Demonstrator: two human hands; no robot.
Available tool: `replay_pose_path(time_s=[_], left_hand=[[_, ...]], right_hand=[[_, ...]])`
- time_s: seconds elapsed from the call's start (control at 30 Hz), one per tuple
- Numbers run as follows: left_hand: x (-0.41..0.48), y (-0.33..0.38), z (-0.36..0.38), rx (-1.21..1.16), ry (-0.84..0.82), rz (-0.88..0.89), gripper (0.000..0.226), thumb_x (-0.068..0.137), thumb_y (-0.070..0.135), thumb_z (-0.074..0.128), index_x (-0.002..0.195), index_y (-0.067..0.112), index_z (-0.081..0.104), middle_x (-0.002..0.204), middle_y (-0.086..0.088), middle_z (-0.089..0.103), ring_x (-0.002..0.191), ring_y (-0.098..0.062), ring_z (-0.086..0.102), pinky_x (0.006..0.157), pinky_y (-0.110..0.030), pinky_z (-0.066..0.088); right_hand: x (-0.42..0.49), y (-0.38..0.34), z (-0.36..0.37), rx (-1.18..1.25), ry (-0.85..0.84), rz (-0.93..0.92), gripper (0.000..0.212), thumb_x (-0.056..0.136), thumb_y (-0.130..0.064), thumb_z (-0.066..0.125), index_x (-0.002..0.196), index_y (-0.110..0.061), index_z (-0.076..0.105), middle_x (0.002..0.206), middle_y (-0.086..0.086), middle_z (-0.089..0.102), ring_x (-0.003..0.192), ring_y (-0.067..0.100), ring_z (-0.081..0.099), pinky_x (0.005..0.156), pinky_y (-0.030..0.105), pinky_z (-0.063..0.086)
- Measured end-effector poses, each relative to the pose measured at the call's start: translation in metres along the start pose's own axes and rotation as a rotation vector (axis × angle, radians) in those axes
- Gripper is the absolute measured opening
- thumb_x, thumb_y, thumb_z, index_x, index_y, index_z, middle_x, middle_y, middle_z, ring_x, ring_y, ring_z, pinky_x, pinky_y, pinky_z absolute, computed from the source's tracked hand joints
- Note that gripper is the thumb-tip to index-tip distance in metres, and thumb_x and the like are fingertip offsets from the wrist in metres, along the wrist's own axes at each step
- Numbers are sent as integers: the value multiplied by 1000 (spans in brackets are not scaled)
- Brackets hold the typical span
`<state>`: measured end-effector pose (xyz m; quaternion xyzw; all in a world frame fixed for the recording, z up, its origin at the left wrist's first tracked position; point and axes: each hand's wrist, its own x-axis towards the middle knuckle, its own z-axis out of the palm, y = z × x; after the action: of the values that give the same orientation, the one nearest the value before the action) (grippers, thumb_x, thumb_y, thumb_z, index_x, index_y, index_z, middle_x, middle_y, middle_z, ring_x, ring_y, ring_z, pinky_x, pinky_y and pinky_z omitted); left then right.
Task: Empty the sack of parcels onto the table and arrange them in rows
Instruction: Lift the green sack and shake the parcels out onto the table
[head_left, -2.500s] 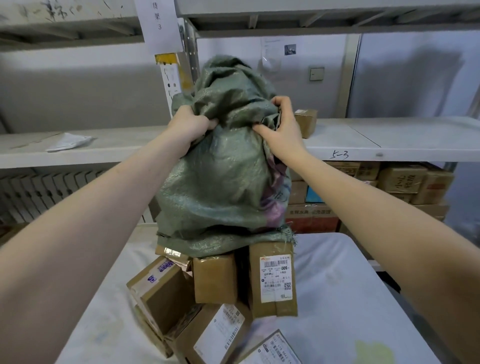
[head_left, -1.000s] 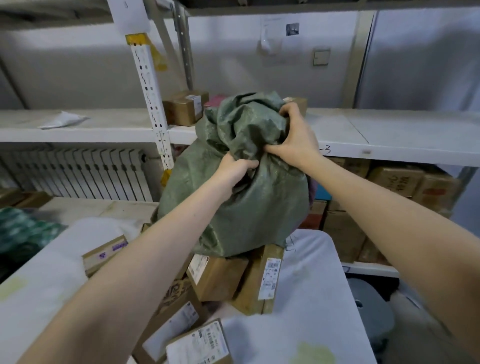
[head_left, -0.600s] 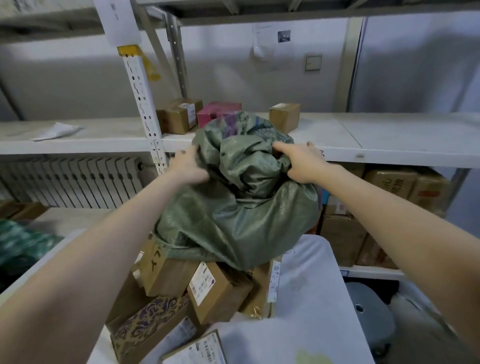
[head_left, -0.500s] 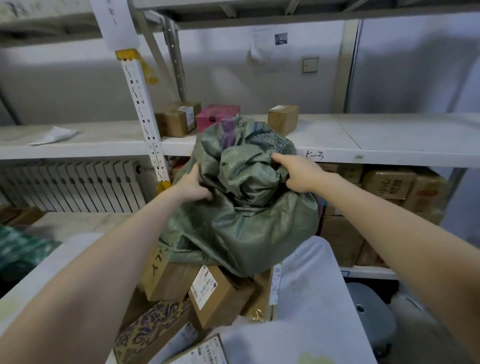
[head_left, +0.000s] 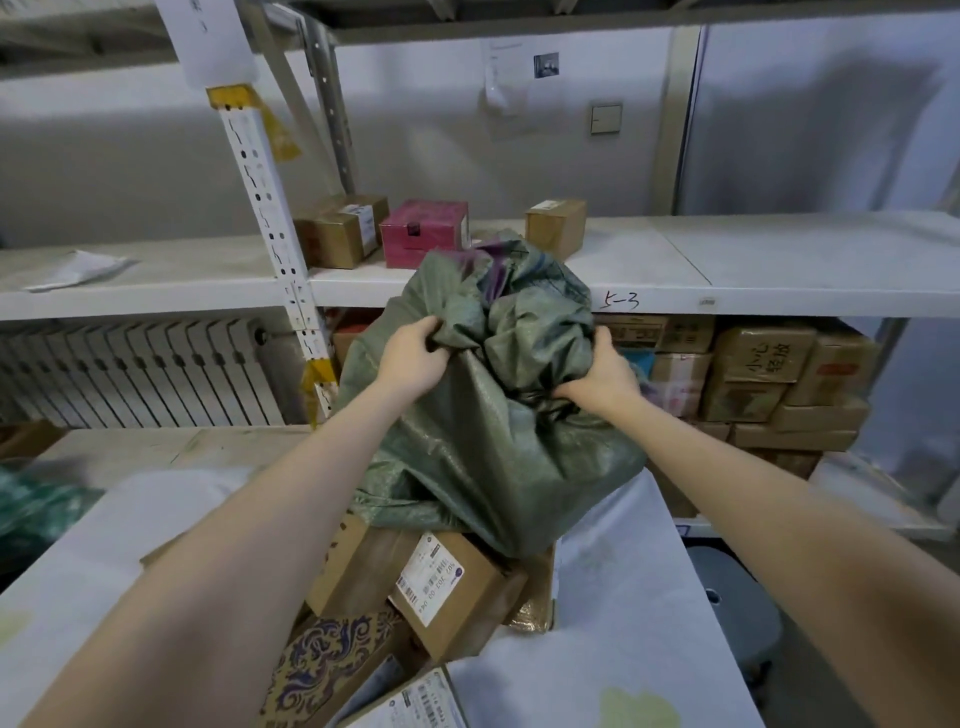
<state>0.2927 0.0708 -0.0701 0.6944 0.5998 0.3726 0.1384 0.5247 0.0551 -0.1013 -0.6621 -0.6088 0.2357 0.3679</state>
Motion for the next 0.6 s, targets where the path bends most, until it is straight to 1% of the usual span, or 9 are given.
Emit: replay_pose_path(time_s=[0.07,0.17,0.27,0.37,0.43,0.47,0.53,0.57,0.6], left_hand=[[-1,9,3,-95,4,-11,35,94,13,51,129,12,59,129,-8,61,122,-26,53,102,-33,40],[1,24,1,-294,16,-68,39,95,11,48,134,12,54,131,-8,59,123,-24,52,106,-37,40],[3,31,1,-376,28,-123,37,96,9,45,132,13,53,128,-9,59,120,-26,53,105,-43,42],[-1,32,4,-484,38,-186,28,96,5,43,120,14,55,119,-11,61,114,-28,56,103,-46,44],[-6,33,4,-650,37,-241,25,98,5,43,115,19,53,111,-9,62,108,-26,60,96,-45,50],[-8,33,3,-749,42,-267,24,99,6,42,115,20,53,106,-7,64,100,-24,63,88,-40,54],[-11,31,3,-880,85,-326,23,101,7,39,114,18,55,96,-5,66,83,-18,64,71,-32,55],[-11,27,5,-888,108,-351,22,102,8,39,114,17,55,94,-5,66,81,-17,64,70,-32,55],[-12,22,8,-881,122,-376,21,102,9,39,115,16,54,95,-5,66,83,-18,64,73,-33,55]], right_hand=[[4,3,-12,110,47,2,71,72,-18,79,129,-19,37,128,11,56,120,36,52,100,50,44],[9,-9,-33,218,128,-76,57,75,-9,75,121,-19,42,117,3,57,114,30,55,96,49,47],[8,-21,-47,208,157,-158,56,75,-7,72,120,-20,41,110,0,53,109,28,55,92,49,49],[0,-25,-47,154,182,-195,56,75,-7,66,120,-24,39,106,-1,57,102,28,58,86,47,51],[-8,-33,-45,111,255,-293,59,73,-7,62,124,-26,39,110,0,62,102,28,60,82,45,52],[-11,-41,-45,90,293,-358,61,73,-6,60,126,-28,39,114,-1,63,104,28,60,81,43,52],[-9,-57,-42,26,329,-459,64,72,-3,59,127,-30,40,119,-4,63,106,26,61,78,40,51],[-7,-63,-39,-23,321,-494,65,72,-3,58,127,-30,40,121,-4,62,106,27,61,77,41,51],[-5,-66,-34,-85,300,-510,65,72,-2,59,128,-29,39,123,-3,61,106,29,61,76,41,51]])
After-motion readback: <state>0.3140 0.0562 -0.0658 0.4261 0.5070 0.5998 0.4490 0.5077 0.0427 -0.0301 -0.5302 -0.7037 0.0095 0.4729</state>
